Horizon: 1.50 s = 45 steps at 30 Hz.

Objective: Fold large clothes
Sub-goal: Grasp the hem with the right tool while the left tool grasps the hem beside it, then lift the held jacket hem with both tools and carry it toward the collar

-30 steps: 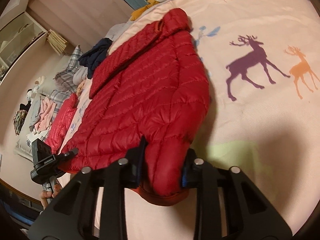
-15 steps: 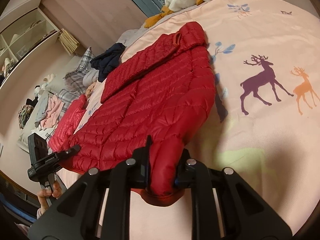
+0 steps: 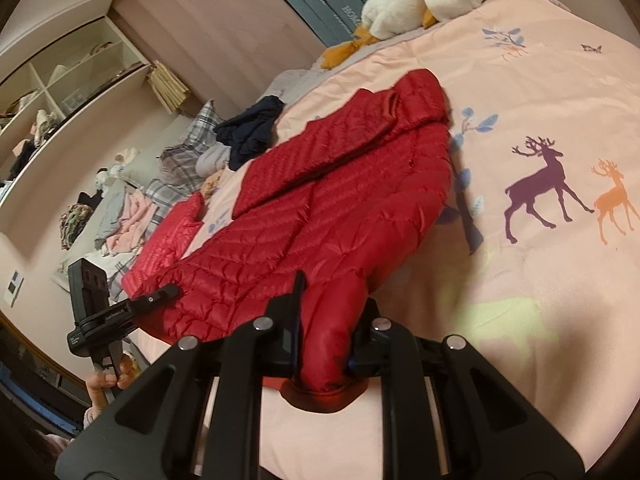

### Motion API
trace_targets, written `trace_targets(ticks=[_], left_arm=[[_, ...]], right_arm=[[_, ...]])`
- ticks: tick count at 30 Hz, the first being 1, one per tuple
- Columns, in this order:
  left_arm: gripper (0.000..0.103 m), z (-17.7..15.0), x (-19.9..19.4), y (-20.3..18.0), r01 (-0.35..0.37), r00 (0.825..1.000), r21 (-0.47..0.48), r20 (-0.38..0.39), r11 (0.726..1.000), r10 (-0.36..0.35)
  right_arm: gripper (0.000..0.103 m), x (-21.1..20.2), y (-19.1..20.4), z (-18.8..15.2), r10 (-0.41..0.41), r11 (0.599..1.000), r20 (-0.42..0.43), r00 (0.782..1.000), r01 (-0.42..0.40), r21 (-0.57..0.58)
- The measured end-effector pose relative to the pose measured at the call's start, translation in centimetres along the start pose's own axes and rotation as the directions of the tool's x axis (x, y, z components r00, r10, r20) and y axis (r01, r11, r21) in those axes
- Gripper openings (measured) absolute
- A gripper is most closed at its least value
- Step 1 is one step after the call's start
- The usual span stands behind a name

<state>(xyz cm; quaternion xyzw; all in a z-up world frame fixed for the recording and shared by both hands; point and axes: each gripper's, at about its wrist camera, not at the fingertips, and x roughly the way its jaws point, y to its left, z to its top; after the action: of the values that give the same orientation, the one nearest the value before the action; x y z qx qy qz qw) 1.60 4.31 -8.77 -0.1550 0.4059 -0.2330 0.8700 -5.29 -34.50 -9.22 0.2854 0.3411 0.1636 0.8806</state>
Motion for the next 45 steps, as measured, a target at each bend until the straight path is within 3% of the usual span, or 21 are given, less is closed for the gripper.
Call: trace_targets(ticks=[22, 45], left_arm=[[0.016, 0.6, -4.2, -1.4, 0.045, 0.997, 0.059, 0.053, 0.997, -0.048], [0.016, 0.6, -9.5, -4.0, 0.089, 0.985, 0.164, 0.132, 0.983, -0.111]], right_arm=[[0.015, -4.5, 3.2, 1.3, 0.144, 0.981, 0.053, 0.988, -0.135, -0.138], [0.015, -9.9, 6.6, 1.4, 0.34, 0.918, 0.127, 0.932, -0.3, -0.259]])
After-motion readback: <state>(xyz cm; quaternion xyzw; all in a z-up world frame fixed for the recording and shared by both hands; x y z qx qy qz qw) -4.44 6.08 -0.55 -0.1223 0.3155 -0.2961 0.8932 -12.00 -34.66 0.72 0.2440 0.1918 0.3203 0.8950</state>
